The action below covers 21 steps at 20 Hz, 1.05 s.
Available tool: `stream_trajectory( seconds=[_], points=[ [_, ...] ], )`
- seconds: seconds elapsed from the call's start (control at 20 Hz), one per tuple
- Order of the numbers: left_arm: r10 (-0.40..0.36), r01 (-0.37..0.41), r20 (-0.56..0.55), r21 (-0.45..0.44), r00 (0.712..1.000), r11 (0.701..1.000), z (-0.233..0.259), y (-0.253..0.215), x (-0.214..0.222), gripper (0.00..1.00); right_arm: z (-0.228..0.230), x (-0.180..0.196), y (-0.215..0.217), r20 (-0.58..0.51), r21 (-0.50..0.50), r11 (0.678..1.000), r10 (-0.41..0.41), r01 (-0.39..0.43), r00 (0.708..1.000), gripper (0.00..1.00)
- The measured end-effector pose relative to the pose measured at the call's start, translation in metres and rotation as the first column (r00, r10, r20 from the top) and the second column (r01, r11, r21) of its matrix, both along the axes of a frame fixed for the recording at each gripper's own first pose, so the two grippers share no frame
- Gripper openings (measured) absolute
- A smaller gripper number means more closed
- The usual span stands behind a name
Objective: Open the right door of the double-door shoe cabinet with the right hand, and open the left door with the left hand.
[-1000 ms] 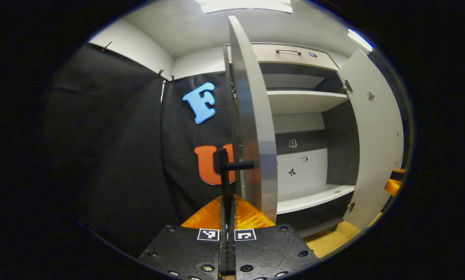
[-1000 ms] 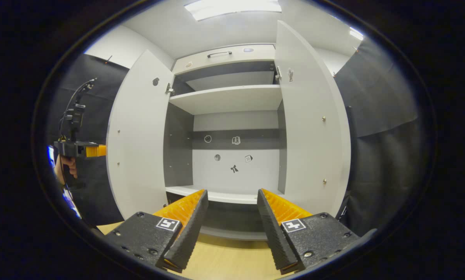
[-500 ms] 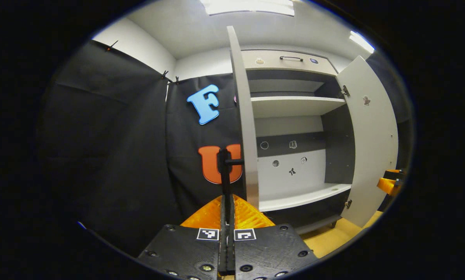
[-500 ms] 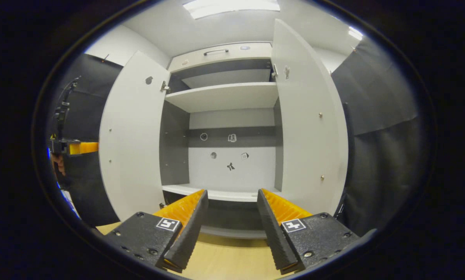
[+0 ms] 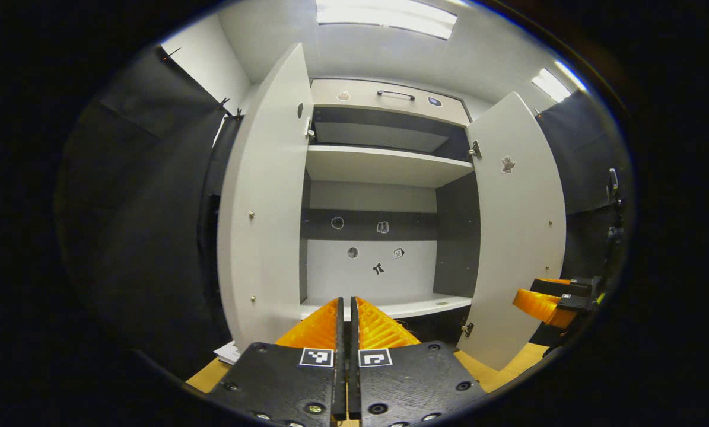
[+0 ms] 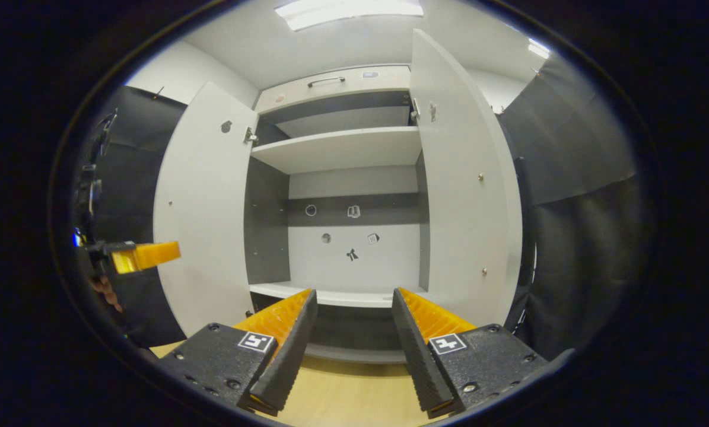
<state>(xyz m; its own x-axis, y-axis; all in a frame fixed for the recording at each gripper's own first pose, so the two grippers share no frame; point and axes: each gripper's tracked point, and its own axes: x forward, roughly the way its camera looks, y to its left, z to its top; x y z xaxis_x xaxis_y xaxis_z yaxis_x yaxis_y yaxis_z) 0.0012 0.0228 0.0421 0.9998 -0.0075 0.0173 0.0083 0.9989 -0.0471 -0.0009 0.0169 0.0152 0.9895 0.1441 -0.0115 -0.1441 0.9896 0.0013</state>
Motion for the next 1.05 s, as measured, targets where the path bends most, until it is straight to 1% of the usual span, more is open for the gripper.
stream_trajectory(
  seconds=[0.05,0.1,0.15,0.25,0.3,0.4,0.5,0.7,0.9,1.05],
  points=[
    [0.011,-0.011,0.001,0.015,1.0,1.0,-0.008,-0.003,0.007,0.02,0.0,-0.002,0.0,0.005,-0.003,1.0,-0.002,0.002,1.0,0.81],
    [0.024,-0.024,0.0,0.017,1.0,1.0,-0.015,-0.005,0.013,0.04,-0.001,-0.004,-0.002,0.009,-0.003,1.0,-0.005,0.005,1.0,0.84],
    [0.019,-0.019,0.005,0.012,1.0,1.0,-0.021,-0.013,0.018,0.1,-0.002,-0.006,-0.004,0.011,-0.002,1.0,-0.011,0.011,1.0,0.81],
    [-0.001,0.001,0.028,0.01,1.0,1.0,-0.024,-0.03,0.019,0.4,-0.005,-0.011,-0.012,0.011,-0.001,1.0,-0.022,0.022,1.0,0.81],
    [-0.008,0.008,0.037,0.013,0.999,1.0,-0.024,-0.036,0.017,0.75,-0.008,-0.012,-0.016,0.006,-0.004,1.0,-0.029,0.029,1.0,0.81],
    [-0.013,0.012,0.022,0.024,1.0,1.0,-0.03,-0.047,0.015,0.87,-0.012,-0.01,-0.026,0.002,-0.009,0.998,-0.055,0.055,0.998,0.81],
    [-0.007,0.006,0.015,0.03,1.0,1.0,-0.034,-0.052,0.014,0.9,-0.019,-0.008,-0.03,-0.002,0.002,0.998,-0.067,0.067,0.998,0.81],
    [-0.017,0.017,-0.027,0.017,1.0,1.0,-0.047,-0.062,0.014,0.9,-0.033,-0.011,-0.034,-0.018,0.029,0.998,-0.063,0.063,0.998,0.83],
    [0.001,-0.003,-0.056,-0.029,0.998,1.0,-0.055,-0.053,0.018,0.9,-0.037,-0.007,-0.028,-0.012,0.008,0.999,-0.052,0.052,0.999,0.84],
    [0.018,-0.019,-0.05,-0.037,0.999,0.999,-0.052,-0.05,0.015,0.9,-0.037,-0.009,-0.022,-0.009,0.004,0.999,-0.034,0.034,0.999,0.84]
  ],
)
